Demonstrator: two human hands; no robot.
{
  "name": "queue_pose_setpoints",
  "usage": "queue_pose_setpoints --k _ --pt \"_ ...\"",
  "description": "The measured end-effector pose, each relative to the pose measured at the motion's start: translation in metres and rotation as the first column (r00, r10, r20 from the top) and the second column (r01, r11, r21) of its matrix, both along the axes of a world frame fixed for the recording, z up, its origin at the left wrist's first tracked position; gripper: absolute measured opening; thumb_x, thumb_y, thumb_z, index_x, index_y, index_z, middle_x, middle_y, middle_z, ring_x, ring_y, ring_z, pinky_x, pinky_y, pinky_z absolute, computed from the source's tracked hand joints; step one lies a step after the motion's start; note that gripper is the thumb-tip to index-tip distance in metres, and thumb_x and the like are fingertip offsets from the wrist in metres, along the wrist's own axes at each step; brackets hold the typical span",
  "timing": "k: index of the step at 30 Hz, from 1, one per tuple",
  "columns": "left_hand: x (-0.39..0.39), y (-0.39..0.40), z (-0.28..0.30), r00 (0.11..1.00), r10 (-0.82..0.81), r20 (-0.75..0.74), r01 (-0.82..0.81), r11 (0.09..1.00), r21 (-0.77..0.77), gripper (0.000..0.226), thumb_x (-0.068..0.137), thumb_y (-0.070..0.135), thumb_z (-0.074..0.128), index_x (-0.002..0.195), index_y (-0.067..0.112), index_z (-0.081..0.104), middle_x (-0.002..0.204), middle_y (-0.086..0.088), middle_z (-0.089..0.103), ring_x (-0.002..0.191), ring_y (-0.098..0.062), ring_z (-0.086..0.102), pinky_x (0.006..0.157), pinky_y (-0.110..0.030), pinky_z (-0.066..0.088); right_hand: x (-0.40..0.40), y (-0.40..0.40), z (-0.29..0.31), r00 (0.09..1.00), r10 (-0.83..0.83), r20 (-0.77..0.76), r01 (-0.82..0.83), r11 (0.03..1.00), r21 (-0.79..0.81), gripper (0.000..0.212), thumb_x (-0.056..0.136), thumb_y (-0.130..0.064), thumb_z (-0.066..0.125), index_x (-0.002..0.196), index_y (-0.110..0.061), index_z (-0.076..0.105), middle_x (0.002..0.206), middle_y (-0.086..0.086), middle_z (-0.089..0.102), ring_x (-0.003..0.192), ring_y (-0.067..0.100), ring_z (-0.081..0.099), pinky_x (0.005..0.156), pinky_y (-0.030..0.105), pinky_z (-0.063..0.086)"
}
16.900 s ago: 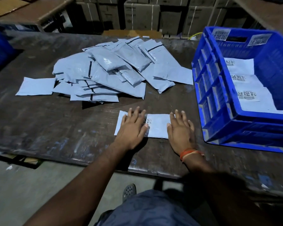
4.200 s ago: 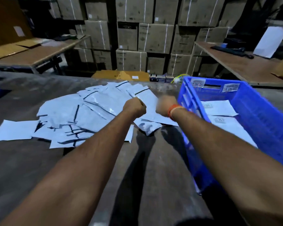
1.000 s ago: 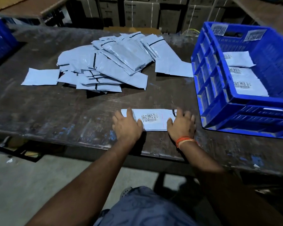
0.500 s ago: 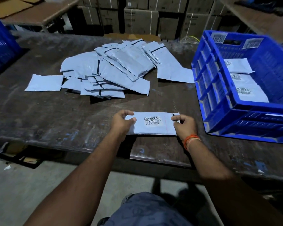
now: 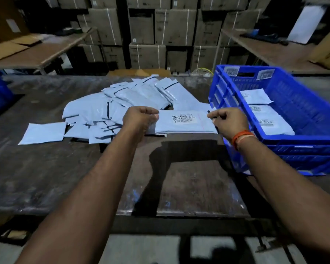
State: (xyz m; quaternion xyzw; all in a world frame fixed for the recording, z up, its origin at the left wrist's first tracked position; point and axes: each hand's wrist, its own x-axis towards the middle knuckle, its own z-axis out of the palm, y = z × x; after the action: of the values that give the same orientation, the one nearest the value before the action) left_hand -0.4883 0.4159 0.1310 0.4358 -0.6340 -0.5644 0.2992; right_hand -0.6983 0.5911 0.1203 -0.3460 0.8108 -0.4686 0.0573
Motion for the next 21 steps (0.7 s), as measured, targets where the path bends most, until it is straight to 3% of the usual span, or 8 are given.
queue_pose_setpoints --k 3,5,8,12,16,19,21 --pt "-0.022 -0.001 0.024 1.000 -0.001 -0.006 0.000 0.997 -0.080 0.008 0.082 0.012 0.082 0.090 0.014 0.080 0.085 -0.004 0.076 0.074 -0.017 0.070 0.060 -0.023 0.054 -0.022 0.009 0.030 0.999 -0.015 -0.051 0.015 1.000 -0.002 0.026 0.085 -0.003 0.062 0.089 -0.022 0.079 0.072 -0.006 0.070 0.067 0.009 0.064 0.082 0.027 0.053" --pt "-0.039 0.002 0.033 1.000 -0.011 -0.022 0.009 0.996 -0.094 0.006 0.081 0.013 0.083 0.086 0.015 0.080 0.084 -0.006 0.076 0.073 -0.018 0.070 0.062 -0.027 0.057 -0.041 0.018 0.046 1.000 -0.013 -0.012 0.012 0.999 -0.042 0.024 0.083 -0.004 0.065 0.082 -0.025 0.077 0.071 -0.001 0.072 0.058 0.011 0.061 0.072 0.027 0.052" --pt "-0.072 0.013 0.047 0.998 -0.058 -0.032 0.054 0.993 -0.106 0.003 0.081 0.017 0.083 0.082 0.018 0.081 0.082 -0.007 0.077 0.068 -0.020 0.067 0.064 -0.033 0.057 -0.073 0.040 0.066 0.988 0.035 0.152 -0.011 0.988 -0.155 0.023 0.084 0.004 0.066 0.082 -0.017 0.075 0.084 0.010 0.072 0.058 0.011 0.057 0.058 0.025 0.047" --pt "-0.135 0.044 0.061 0.991 -0.120 -0.056 0.113 0.986 -0.123 0.003 0.081 0.014 0.081 0.084 0.016 0.081 0.082 -0.008 0.076 0.073 -0.023 0.069 0.066 -0.032 0.057 -0.132 0.080 0.082 0.953 0.061 0.298 0.012 0.971 -0.238 0.017 0.086 0.010 0.065 0.090 -0.005 0.072 0.096 0.006 0.072 0.070 0.002 0.063 0.056 0.017 0.050" --pt "-0.213 0.085 0.069 0.984 -0.180 -0.005 0.178 0.974 -0.138 0.014 0.085 0.001 0.074 0.081 0.014 0.077 0.079 -0.010 0.073 0.072 -0.022 0.065 0.069 -0.033 0.055 -0.208 0.122 0.076 0.972 -0.059 0.227 0.082 0.992 -0.097 0.030 0.083 0.011 0.066 0.074 -0.017 0.070 0.053 -0.012 0.065 0.045 0.000 0.054 0.049 0.015 0.046" --pt "-0.260 0.116 0.072 0.966 -0.236 0.108 0.252 0.953 -0.171 0.010 0.087 -0.002 0.073 0.090 0.007 0.076 0.077 -0.010 0.068 0.071 -0.021 0.060 0.076 -0.041 0.057 -0.256 0.149 0.072 0.989 -0.113 0.095 0.105 0.991 0.087 0.032 0.076 0.008 0.072 0.067 -0.022 0.071 0.059 -0.010 0.067 0.060 0.009 0.059 0.068 0.024 0.049" --pt "-0.282 0.129 0.069 0.940 -0.259 0.220 0.304 0.931 -0.202 0.010 0.085 0.000 0.076 0.087 0.010 0.076 0.076 -0.009 0.067 0.071 -0.020 0.061 0.078 -0.043 0.060 -0.277 0.162 0.069 0.994 -0.101 0.041 0.089 0.969 0.232 0.028 0.074 0.008 0.073 0.064 -0.018 0.071 0.071 -0.003 0.072 0.072 0.016 0.064 0.074 0.028 0.050"
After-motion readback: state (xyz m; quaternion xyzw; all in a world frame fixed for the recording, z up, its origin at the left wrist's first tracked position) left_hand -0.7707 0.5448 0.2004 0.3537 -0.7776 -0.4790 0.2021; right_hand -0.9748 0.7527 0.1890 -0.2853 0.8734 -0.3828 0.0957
